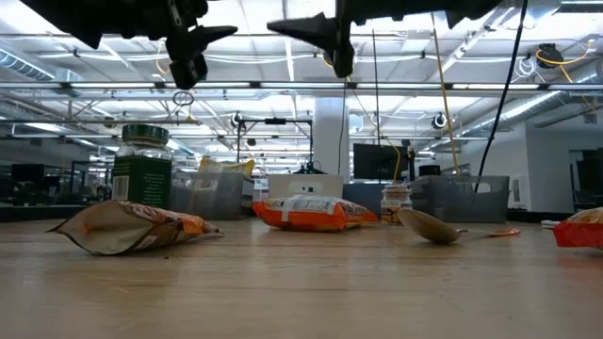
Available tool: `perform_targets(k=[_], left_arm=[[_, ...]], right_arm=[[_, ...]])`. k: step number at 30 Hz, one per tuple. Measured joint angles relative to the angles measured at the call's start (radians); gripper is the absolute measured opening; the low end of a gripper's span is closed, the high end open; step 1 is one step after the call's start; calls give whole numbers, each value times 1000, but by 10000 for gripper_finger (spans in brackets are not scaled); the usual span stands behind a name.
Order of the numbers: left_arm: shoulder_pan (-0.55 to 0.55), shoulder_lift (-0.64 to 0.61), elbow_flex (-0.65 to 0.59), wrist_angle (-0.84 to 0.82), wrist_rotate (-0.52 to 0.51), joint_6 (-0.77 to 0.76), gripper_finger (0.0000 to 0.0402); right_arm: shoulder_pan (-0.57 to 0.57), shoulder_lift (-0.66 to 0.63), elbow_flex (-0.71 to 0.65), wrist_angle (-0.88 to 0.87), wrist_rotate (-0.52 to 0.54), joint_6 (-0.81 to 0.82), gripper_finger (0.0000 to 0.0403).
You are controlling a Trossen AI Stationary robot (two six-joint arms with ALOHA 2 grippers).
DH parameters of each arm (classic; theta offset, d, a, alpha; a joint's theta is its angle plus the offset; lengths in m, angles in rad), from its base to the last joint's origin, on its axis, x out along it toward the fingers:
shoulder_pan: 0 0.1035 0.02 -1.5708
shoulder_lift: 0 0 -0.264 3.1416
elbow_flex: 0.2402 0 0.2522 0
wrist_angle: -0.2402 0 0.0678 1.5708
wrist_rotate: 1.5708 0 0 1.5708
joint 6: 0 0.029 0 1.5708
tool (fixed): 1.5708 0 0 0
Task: Pick & Place Food Item
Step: Put the brown spice bottle into the right black bin
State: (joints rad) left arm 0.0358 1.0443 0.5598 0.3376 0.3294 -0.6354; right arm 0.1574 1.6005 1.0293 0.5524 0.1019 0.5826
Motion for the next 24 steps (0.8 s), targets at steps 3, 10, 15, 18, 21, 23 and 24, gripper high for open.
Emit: perform_targets(k=[3, 10, 15, 18, 21, 23, 24], left_arm=[[12, 0, 1, -23, 0, -4, 170], [14, 0, 1, -21, 10, -43, 170], [14, 0, 1, -17, 10, -48, 170], [16, 0, 1, -3, 10, -48, 170], [21, 0, 1, 11, 9, -43, 170], [31, 0, 1, 12, 9, -43, 170], [35, 0, 1, 11, 9, -43, 170]], right_arm=[[0, -21, -8, -85, -1, 0, 222], [-6, -176, -8, -487, 121, -46, 222], [46, -300, -81, -569, 445, -121, 222], [85, -363, -198, -562, 587, -54, 222], [120, -404, -325, -467, 663, 42, 222], [140, -410, -382, -400, 672, 68, 222], [151, -410, -402, -390, 680, 86, 222]])
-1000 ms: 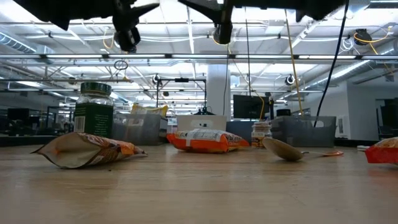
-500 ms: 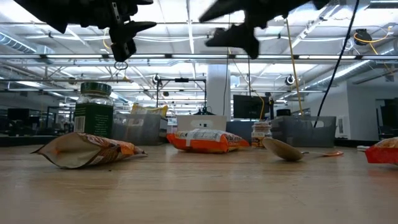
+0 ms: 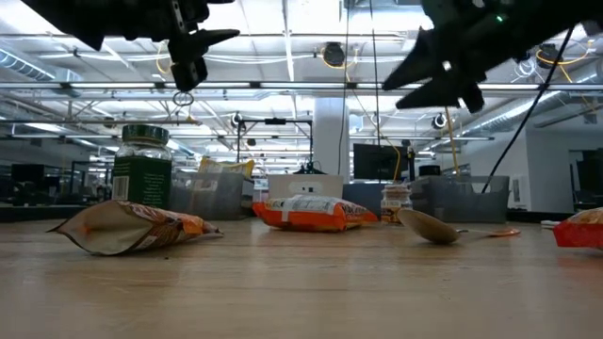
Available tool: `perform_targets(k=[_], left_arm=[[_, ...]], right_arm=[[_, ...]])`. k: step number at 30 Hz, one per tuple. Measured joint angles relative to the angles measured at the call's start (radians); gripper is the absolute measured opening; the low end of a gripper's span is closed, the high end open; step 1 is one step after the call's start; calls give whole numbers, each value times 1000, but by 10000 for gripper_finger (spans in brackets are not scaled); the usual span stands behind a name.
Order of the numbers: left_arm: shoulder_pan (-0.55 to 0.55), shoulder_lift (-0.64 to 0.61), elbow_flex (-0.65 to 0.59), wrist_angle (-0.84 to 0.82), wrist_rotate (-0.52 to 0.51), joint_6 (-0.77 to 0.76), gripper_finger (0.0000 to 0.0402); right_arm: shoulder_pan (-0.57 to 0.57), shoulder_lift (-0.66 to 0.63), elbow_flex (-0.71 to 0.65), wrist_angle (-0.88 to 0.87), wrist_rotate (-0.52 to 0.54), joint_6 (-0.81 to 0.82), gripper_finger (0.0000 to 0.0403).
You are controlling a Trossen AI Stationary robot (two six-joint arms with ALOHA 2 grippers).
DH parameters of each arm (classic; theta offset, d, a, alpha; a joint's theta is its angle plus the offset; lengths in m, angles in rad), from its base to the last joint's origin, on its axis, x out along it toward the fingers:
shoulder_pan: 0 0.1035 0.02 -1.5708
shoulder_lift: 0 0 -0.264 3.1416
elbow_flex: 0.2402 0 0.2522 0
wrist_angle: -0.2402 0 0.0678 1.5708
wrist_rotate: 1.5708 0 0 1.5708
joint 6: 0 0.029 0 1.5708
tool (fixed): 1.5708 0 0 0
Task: Pick & Place Food Item
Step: Put the brown spice bottle into the right black bin
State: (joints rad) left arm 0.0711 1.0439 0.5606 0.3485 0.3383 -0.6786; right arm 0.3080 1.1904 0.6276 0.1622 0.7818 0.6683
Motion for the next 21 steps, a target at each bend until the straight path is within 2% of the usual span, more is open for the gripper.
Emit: perform_targets(k=[6, 10, 17, 21], left_arm=[[37, 0, 0, 8, 0, -8, 170], [64, 0, 0, 19, 0, -19, 170], [105, 0, 0, 23, 0, -32, 170], [131, 0, 0, 23, 0, -33, 170]], right_arm=[[40, 47, -54, -10, 82, 96, 222], [41, 79, -96, -8, 72, 139, 222], [32, 100, -191, 10, 25, 317, 222], [32, 100, -243, 137, 23, 295, 222]])
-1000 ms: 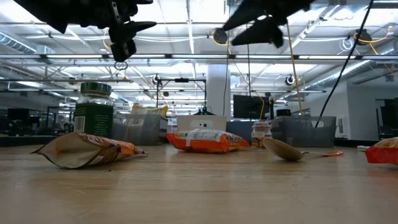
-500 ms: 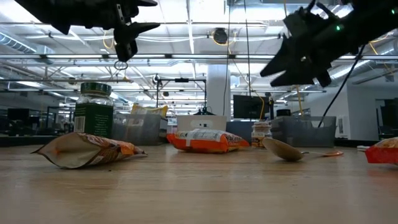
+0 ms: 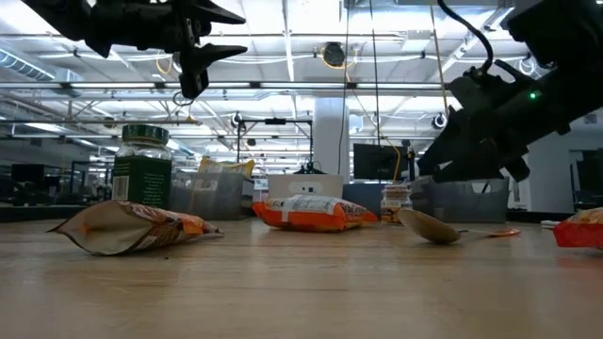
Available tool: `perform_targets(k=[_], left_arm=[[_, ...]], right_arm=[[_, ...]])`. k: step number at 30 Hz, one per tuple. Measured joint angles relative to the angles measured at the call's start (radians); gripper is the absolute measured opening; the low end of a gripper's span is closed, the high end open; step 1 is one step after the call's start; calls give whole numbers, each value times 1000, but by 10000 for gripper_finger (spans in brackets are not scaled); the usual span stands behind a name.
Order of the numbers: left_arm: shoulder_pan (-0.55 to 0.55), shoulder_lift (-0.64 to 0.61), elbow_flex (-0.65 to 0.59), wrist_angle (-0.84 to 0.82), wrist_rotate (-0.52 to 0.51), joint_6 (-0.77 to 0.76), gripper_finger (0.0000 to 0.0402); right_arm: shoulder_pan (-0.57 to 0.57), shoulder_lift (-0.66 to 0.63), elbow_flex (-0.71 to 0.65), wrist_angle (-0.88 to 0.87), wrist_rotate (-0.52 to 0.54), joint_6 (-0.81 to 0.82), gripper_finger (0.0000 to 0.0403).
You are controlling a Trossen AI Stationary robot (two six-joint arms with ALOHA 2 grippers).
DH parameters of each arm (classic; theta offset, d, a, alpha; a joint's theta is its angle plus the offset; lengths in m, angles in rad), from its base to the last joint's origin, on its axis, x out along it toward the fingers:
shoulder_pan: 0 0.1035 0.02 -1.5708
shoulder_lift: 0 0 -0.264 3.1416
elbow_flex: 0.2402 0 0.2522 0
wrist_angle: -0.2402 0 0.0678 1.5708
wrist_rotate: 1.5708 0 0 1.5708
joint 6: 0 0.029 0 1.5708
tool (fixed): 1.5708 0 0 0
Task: Pick & Place Food Item
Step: Put the brown spice bottle into the right black bin
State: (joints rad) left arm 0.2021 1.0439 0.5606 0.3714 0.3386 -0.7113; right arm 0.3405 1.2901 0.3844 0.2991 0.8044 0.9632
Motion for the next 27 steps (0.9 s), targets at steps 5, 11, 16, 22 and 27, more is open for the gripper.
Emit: perform_targets(k=[5, 11, 16, 22, 27], left_arm=[[34, 0, 0, 0, 0, -1, 170], [63, 0, 0, 0, 1, -5, 170], [75, 0, 0, 0, 1, -5, 170], [87, 0, 0, 0, 1, -5, 170], [86, 0, 0, 0, 0, -2, 170]], right_arm=[[-20, 0, -38, 147, -99, -147, 222], [-98, 0, -38, 149, -243, -245, 222], [-189, 0, -38, 157, -396, -296, 222], [-266, 1, -38, 145, -525, -302, 237], [-289, 1, -38, 134, -548, -297, 273]])
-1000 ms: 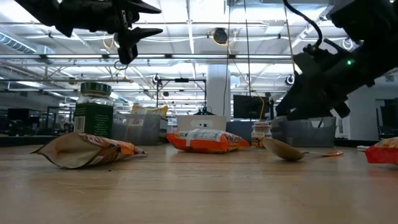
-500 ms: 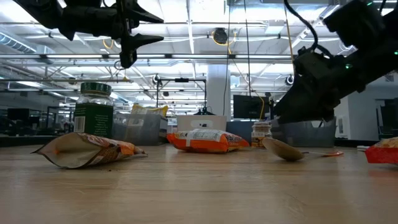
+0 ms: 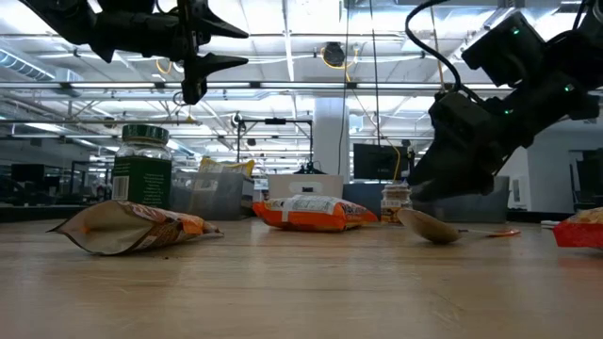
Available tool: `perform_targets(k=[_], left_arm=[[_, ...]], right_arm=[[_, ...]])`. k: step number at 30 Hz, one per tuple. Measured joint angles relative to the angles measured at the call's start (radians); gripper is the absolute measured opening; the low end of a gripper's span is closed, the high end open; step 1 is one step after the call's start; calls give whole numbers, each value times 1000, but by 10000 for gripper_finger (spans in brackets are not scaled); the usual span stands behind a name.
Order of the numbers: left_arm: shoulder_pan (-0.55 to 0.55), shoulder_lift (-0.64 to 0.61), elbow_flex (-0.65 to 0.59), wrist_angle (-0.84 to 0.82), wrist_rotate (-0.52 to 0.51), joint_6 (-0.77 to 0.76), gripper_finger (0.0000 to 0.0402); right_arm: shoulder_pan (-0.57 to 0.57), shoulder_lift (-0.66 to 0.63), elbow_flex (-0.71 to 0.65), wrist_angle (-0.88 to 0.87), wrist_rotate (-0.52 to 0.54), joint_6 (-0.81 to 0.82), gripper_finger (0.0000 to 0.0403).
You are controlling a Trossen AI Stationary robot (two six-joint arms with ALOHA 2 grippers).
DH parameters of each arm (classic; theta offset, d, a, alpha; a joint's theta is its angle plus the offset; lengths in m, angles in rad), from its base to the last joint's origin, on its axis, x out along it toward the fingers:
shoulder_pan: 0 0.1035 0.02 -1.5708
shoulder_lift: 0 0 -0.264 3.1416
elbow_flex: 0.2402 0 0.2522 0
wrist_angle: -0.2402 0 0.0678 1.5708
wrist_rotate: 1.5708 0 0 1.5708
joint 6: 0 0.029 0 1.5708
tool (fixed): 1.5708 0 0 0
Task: Pick & Place Food Item
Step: Put the brown spice bottle into the right black bin
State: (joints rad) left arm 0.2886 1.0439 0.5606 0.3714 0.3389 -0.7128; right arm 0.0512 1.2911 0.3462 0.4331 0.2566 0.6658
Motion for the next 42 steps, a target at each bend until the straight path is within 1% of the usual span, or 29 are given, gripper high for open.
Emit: perform_targets(k=[5, 8, 13, 15, 20, 25, 27, 31, 33, 36, 42], left_arm=[[0, 0, 0, 0, 0, -1, 170], [0, 0, 0, 0, 0, 0, 170], [0, 0, 0, 0, 0, -1, 170], [0, 0, 0, 0, 0, -4, 170], [0, 0, 0, 0, 0, -8, 170], [0, 0, 0, -1, 0, -12, 170], [0, 0, 0, -1, 0, -16, 170], [0, 0, 0, -1, 0, -16, 170], [0, 0, 0, -2, 0, -17, 170], [0, 0, 0, -2, 0, -21, 170], [0, 0, 0, -4, 0, -23, 170]], right_arm=[[0, 0, 0, -3, -1, -74, 295], [-2, 0, 0, -24, 0, -129, 299], [-29, 20, 0, -29, -6, -154, 299], [-47, 26, 1, -11, -31, -170, 299], [-95, 34, 20, -18, -130, -212, 296], [-131, 34, 55, -28, -132, -274, 290], [-149, 34, 74, -40, -149, -293, 289], [-187, 69, 97, -79, -212, -316, 289], [-201, 98, 116, -70, -253, -319, 288], [-203, 139, 134, -74, -285, -319, 288], [-202, 202, 175, -67, -288, -323, 284]])
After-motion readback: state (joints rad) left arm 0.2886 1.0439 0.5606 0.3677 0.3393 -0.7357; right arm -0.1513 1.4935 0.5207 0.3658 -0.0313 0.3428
